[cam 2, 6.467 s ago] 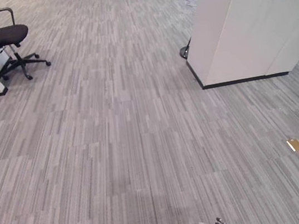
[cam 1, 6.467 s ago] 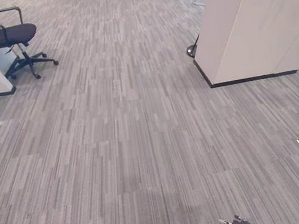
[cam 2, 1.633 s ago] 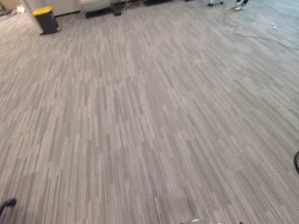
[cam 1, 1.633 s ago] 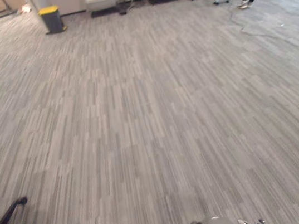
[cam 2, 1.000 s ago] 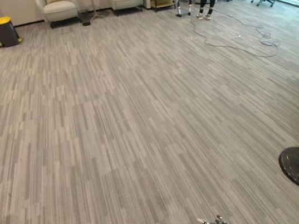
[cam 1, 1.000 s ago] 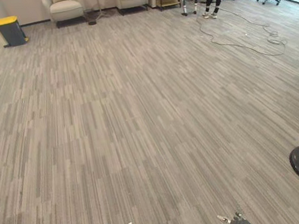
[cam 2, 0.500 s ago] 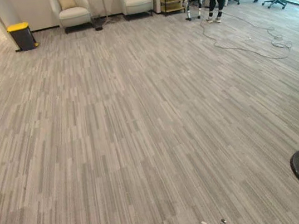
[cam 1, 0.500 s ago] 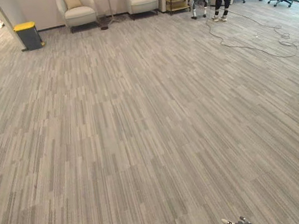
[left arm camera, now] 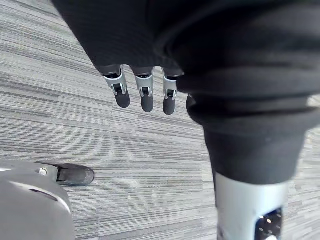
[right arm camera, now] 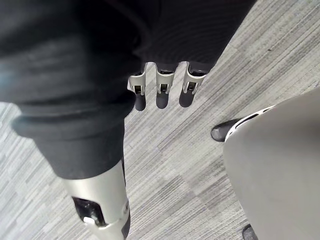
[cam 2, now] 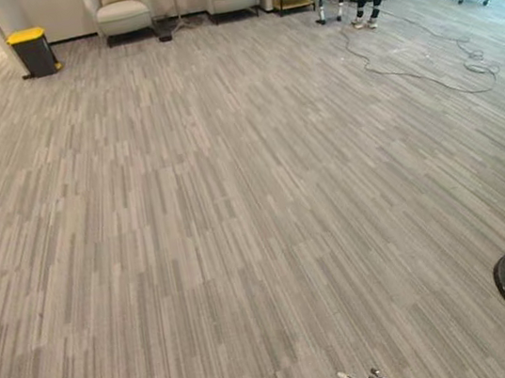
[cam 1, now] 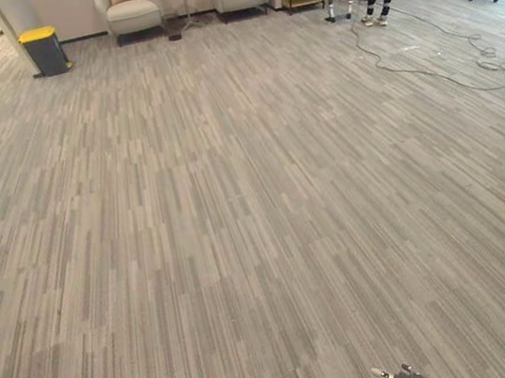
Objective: Organize washtable
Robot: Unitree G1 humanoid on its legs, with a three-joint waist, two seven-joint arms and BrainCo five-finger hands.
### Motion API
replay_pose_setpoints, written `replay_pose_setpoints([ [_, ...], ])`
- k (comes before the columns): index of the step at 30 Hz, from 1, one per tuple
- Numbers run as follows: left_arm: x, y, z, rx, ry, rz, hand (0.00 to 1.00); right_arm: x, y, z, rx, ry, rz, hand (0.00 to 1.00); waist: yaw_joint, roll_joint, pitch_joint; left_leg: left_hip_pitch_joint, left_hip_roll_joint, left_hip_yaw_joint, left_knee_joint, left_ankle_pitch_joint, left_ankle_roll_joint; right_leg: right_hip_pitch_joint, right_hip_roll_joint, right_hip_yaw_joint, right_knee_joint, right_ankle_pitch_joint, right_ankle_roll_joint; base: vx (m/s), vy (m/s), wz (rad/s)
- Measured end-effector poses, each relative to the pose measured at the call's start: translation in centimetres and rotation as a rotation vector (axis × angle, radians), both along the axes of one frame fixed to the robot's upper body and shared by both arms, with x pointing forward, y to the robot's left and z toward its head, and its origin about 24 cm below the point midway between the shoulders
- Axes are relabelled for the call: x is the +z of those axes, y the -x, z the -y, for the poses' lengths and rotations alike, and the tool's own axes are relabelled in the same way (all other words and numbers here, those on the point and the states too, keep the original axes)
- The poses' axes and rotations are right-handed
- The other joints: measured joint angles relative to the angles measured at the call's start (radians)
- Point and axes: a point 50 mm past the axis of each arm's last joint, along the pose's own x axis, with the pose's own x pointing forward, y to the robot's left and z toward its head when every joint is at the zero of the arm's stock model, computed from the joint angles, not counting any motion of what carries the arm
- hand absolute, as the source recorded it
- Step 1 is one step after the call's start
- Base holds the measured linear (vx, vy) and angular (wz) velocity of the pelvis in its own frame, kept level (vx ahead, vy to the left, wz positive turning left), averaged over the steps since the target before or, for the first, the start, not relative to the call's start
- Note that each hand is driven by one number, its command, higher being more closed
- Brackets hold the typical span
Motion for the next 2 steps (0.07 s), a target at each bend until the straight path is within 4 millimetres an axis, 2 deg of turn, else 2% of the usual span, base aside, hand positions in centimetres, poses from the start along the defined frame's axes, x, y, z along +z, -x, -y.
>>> replay_pose_setpoints([
  [2,-0.03,0.26,-0.02,0.011,0.004,-0.002,0.0,0.01,-0.02,0.01,-0.002,0.0,0.002,0.0,0.0,-0.001,0.0,0.001,0.0,0.001,0.0,0.0,0.0,0.0,-0.001,-0.003,-0.001,0.0,0.0,-0.02,0.0,-0.01],
])
